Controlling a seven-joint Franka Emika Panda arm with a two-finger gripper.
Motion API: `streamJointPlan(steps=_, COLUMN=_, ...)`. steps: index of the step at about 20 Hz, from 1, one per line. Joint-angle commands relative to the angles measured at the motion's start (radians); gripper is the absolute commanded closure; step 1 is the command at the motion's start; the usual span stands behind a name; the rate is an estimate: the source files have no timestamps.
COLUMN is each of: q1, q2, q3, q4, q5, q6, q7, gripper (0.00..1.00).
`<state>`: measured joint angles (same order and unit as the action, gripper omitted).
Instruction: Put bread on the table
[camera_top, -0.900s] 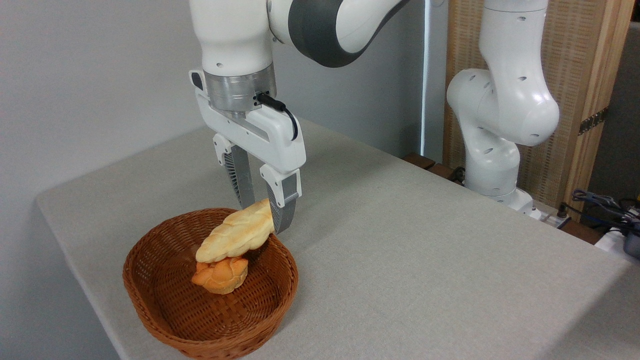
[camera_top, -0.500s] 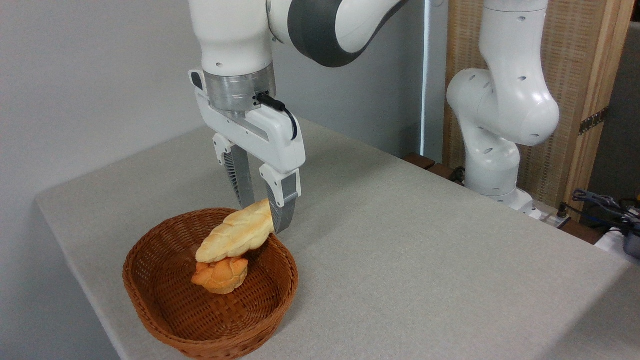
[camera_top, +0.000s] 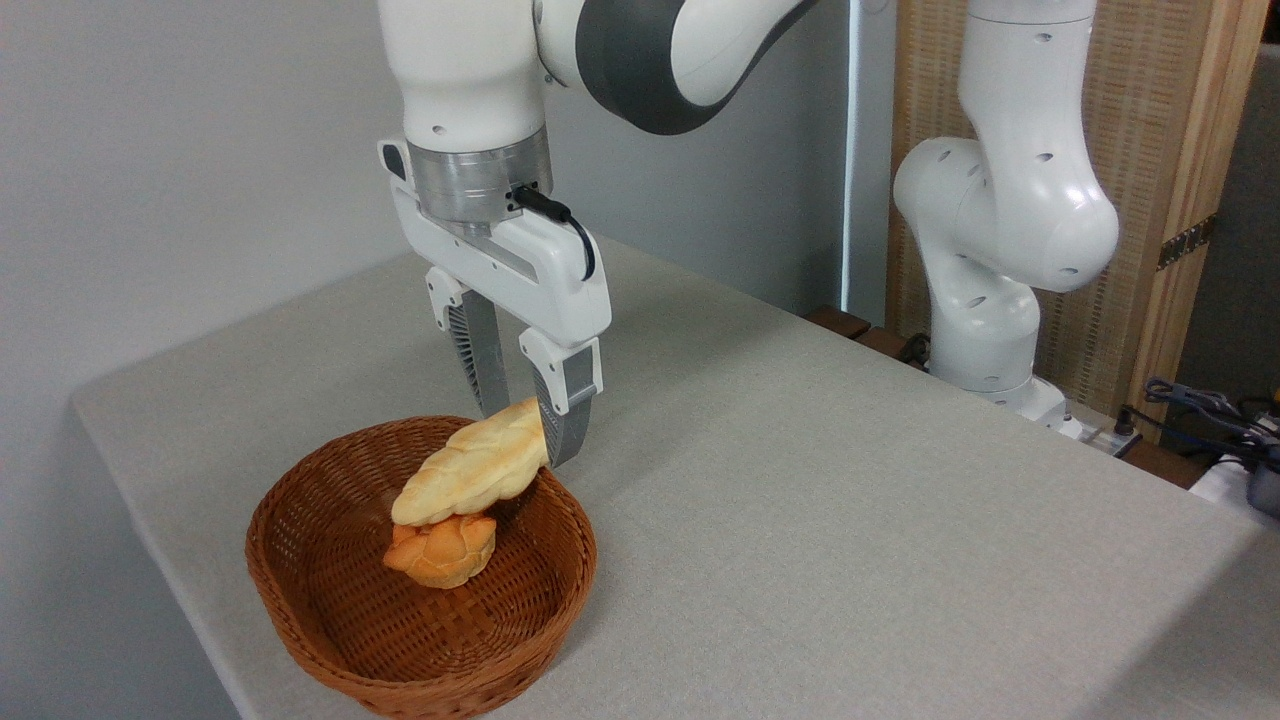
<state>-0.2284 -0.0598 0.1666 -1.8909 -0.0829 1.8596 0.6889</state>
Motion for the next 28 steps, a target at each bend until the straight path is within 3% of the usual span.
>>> streamJointPlan(steps=1, q1=-0.005, q2=-0.012, q3=0.007, q4=0.004, q5=0.014, q6=-0.026, q7=0.007, gripper=0.00)
streamJointPlan(steps=9, q1=-0.016, q2=-0.005, q3=-0.002, q4=-0.008, q5=-0.012, q6=-0.025, q7=-0.003, gripper=0.00)
streamJointPlan(steps=12, q1=-0.025, q2=0.011, q3=-0.002, q4=-0.020, q5=-0.101, q6=-0.022, q7=-0.005, gripper=0.00)
streamJointPlan(steps=16, q1=-0.043, q2=0.034, q3=-0.002, q4=-0.025, q5=-0.147, q6=0.018, q7=-0.006, gripper=0.00)
streamJointPlan(steps=28, q1=-0.043, q2=0.064, q3=-0.002, q4=-0.034, q5=-0.126, q6=0.090, q7=0.012, gripper=0.00)
